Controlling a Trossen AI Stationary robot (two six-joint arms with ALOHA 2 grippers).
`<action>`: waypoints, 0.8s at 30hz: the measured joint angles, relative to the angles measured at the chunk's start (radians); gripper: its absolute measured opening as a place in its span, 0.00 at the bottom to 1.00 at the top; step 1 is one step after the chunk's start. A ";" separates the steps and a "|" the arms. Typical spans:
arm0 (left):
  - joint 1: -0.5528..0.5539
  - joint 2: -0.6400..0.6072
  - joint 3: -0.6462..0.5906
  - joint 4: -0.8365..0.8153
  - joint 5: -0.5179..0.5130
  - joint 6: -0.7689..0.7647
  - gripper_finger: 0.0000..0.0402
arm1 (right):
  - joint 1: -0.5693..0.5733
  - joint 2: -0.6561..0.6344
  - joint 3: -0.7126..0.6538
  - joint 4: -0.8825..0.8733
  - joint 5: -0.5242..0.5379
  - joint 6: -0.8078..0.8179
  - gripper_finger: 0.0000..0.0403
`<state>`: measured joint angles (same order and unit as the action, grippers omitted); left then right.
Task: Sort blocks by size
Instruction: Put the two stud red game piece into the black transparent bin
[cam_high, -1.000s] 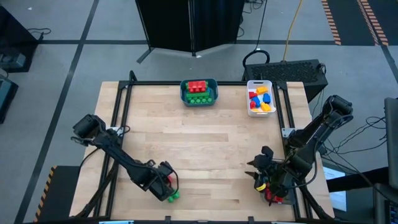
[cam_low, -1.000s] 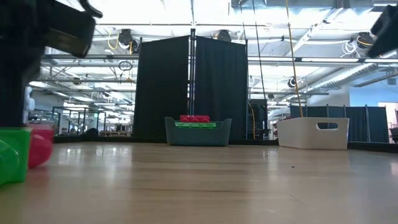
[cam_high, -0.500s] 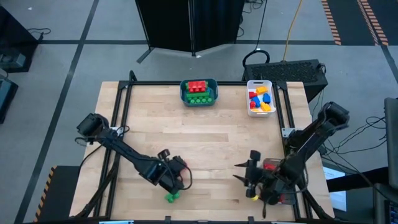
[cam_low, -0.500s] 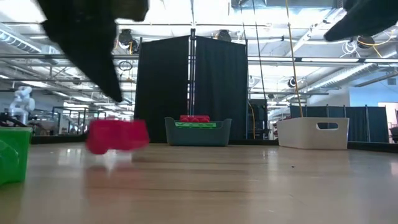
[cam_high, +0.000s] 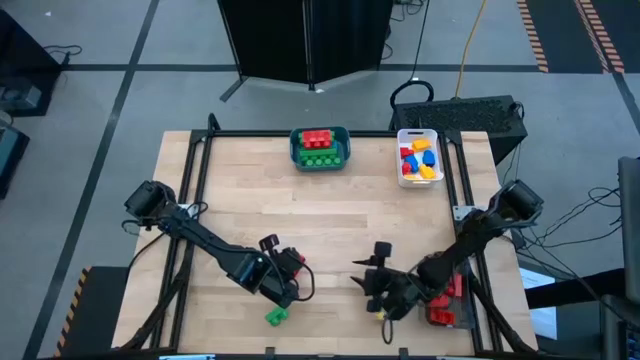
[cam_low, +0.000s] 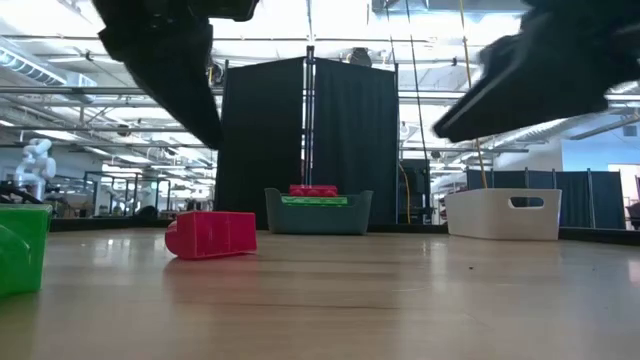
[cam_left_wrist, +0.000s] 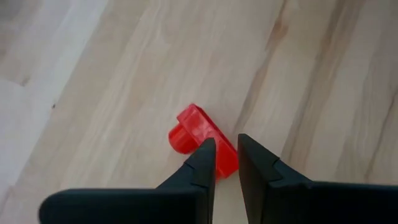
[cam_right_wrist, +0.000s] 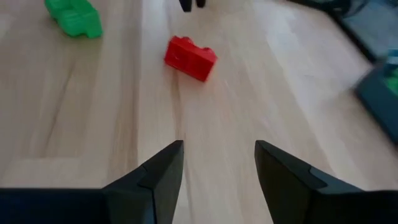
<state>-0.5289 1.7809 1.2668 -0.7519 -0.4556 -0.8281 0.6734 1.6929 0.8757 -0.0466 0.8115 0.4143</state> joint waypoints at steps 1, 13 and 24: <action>-0.002 0.000 -0.005 0.000 0.007 0.004 0.12 | -0.018 0.001 0.000 0.024 -0.038 -0.025 0.47; 0.015 0.000 -0.117 0.116 0.021 -0.114 0.57 | -0.098 0.001 0.000 0.082 -0.138 -0.078 0.52; 0.091 -0.001 -0.252 0.362 0.133 -0.135 0.76 | -0.098 0.001 0.000 0.081 -0.141 -0.060 0.52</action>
<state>-0.4382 1.7802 1.0147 -0.3898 -0.3224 -0.9627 0.5755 1.6943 0.8757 0.0349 0.6707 0.3542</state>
